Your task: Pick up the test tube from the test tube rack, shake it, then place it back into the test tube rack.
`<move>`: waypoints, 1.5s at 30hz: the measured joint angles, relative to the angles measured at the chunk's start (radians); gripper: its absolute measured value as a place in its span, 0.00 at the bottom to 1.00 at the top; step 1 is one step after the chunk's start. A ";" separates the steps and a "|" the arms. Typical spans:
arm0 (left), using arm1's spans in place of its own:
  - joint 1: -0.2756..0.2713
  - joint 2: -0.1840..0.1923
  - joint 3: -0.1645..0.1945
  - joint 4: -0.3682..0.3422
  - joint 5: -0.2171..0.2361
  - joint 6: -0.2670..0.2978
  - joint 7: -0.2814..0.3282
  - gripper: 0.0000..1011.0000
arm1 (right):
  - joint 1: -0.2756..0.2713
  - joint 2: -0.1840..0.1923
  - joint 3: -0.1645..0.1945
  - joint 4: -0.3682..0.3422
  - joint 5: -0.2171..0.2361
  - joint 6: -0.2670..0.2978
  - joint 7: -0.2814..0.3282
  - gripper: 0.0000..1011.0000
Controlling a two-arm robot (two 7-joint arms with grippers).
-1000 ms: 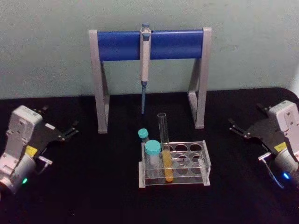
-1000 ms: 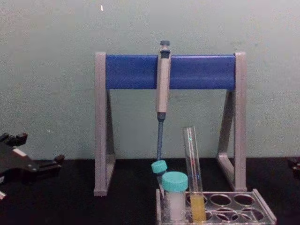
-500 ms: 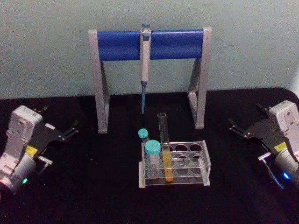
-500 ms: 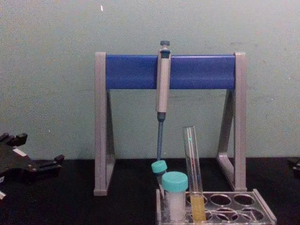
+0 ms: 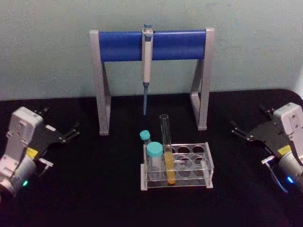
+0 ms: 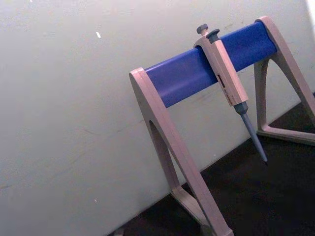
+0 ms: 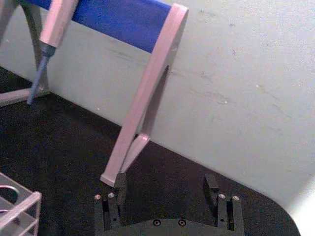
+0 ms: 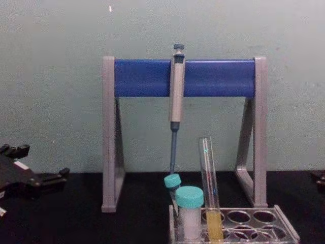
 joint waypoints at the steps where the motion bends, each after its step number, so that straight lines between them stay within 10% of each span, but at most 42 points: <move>1: 0.000 0.000 0.000 0.000 0.000 0.000 0.000 0.99 | -0.005 0.000 0.002 -0.006 0.000 0.000 0.002 0.99; 22: 0.000 0.000 0.000 0.000 0.000 0.000 0.000 0.99 | -0.127 -0.050 0.033 -0.175 0.136 0.007 0.163 0.99; 45: 0.000 0.000 0.000 0.000 0.000 0.000 0.000 0.99 | -0.071 -0.129 -0.015 -0.170 0.191 0.091 0.370 0.99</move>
